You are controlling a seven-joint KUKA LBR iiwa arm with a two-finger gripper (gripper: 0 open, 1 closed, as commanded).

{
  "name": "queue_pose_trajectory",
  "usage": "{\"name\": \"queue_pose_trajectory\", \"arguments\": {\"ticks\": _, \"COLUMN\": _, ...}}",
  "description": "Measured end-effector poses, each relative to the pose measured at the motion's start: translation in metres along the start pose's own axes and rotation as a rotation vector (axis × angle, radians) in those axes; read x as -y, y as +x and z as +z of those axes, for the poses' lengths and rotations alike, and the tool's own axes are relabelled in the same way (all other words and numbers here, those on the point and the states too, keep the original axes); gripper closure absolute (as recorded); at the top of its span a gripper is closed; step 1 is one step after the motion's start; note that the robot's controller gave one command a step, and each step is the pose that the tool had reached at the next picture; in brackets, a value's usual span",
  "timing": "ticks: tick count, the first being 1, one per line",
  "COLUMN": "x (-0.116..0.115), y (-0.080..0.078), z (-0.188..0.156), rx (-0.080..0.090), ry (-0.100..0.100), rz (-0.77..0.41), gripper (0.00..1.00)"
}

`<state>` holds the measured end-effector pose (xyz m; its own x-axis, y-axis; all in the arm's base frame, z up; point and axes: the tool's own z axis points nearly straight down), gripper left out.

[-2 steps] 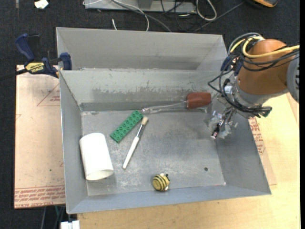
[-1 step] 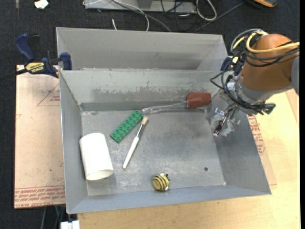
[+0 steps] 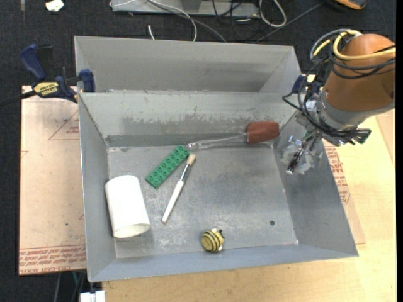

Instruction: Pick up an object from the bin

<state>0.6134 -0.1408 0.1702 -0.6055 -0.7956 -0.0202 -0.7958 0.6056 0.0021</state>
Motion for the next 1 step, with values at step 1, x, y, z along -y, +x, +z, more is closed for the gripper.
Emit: {"name": "queue_pose_trajectory", "arguments": {"ticks": 1, "x": 0.0, "y": -0.0011, "z": -0.0221, "rx": 0.001, "ry": 0.001, "rz": 0.002, "gripper": 1.0}}
